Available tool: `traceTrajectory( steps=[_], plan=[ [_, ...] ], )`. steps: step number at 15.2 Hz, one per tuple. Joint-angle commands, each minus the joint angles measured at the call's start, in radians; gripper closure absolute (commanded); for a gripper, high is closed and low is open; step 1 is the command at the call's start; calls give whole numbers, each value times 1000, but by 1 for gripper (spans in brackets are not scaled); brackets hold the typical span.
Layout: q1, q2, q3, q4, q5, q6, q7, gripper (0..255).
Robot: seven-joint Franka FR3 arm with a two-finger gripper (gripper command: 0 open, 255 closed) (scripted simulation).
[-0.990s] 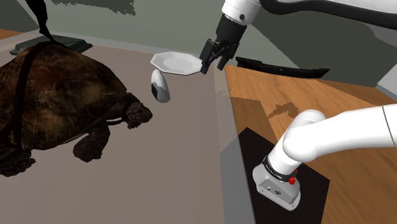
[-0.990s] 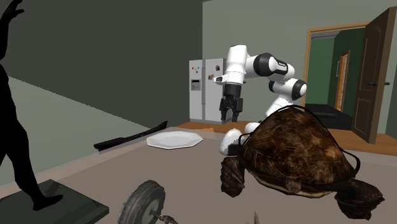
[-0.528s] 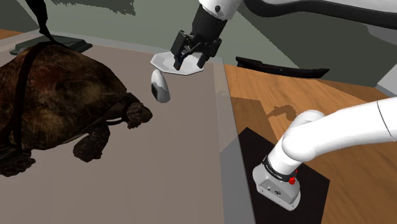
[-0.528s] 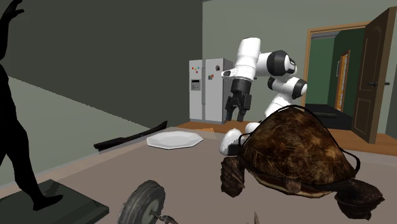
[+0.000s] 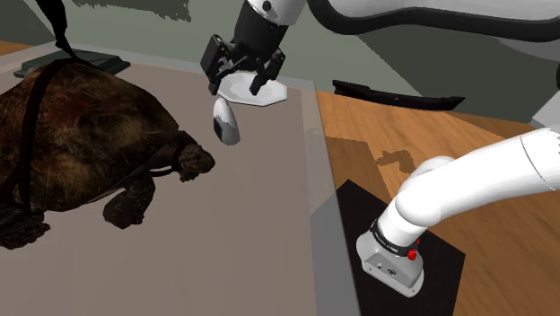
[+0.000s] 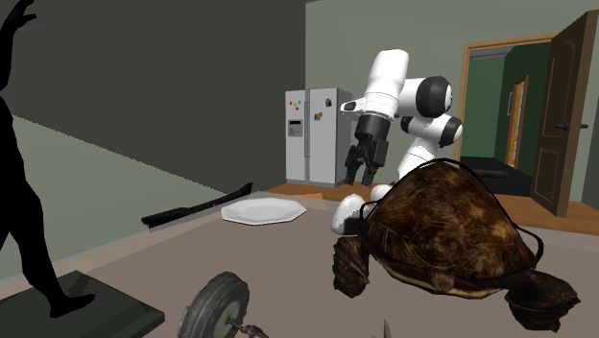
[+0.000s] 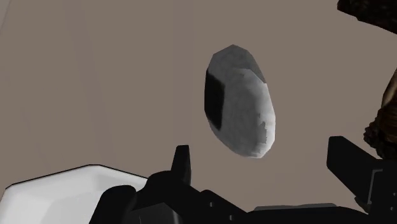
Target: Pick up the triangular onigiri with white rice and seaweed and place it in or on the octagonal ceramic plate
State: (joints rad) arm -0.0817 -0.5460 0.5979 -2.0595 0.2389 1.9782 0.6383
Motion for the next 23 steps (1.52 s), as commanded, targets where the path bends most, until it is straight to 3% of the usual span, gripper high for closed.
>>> traceTrajectory(
  steps=[1, 4, 12, 13, 23],
  plan=[
    [-4, 11, 9, -14, -2, 26, 3, 0],
    [-9, 27, 25, -46, -4, 75, 5, 0],
    [-9, 27, 25, -46, -4, 74, 5, 0],
    [-9, 27, 25, -46, -4, 74, 5, 255],
    [-10, 28, 23, -31, -6, 62, 6, 255]
  ],
)
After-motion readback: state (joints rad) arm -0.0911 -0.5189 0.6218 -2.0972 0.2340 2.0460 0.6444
